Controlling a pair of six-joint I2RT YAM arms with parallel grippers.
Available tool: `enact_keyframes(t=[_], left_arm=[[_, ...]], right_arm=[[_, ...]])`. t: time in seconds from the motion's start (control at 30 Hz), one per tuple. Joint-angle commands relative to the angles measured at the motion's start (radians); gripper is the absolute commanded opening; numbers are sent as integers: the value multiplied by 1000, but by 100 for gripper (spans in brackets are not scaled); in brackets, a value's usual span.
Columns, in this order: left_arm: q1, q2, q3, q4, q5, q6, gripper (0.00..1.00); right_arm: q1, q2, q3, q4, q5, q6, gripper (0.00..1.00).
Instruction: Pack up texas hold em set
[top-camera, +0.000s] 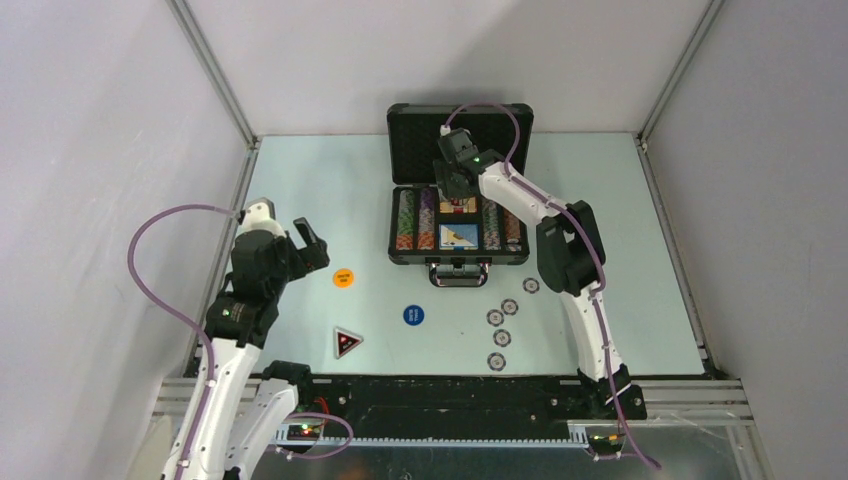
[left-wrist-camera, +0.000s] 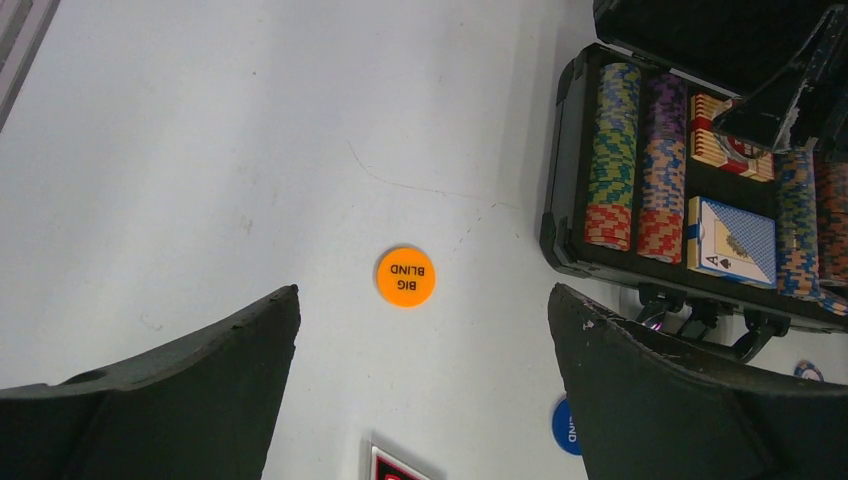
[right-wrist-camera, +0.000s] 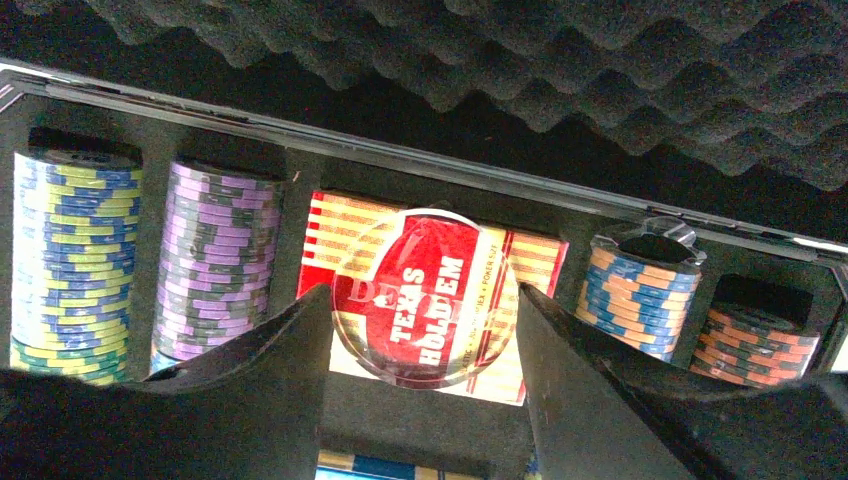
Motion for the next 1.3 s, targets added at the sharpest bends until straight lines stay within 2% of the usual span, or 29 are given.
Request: enact_keyframes(t=[0.0,0.17,0.27,0.3,0.37,0.6,0.67,0.77,0.93,1.1,1.27], left_arm=[[-7,-15,-5,12,6,27,98],[-9,-13,-5,13,5,29,98],[-8,-13,-4,12,0,30,98],[-8,-13,-4,13,-2,31,98],[-8,-14,-4,13,-4,32,98],[-8,-16,-3,12,-27,28,98],[-8,-16,-2,12,-37,27,98],[-8,-15,1,8,-58,23,98],[-7,-16,17,-8,-136,4,98],[-5,-29,26,-22,-205,-18,98],[-5,-38,34,-35,-277,-36,98]], right_arm=[[-8,13,54,4,-5,-8,53],[-13,19,51,8,-14,-10,73],[-12,0,43,20,-25,-23,80],[-10,-6,39,23,-25,-31,89],[-8,-30,25,47,-18,-39,98],[16,-143,-30,63,32,-53,99],[39,-202,-100,80,33,-54,99],[78,-334,-303,147,5,-26,99],[224,-465,-512,170,14,91,100],[438,-437,-471,44,74,285,99],[567,-337,-374,-44,68,587,99]])
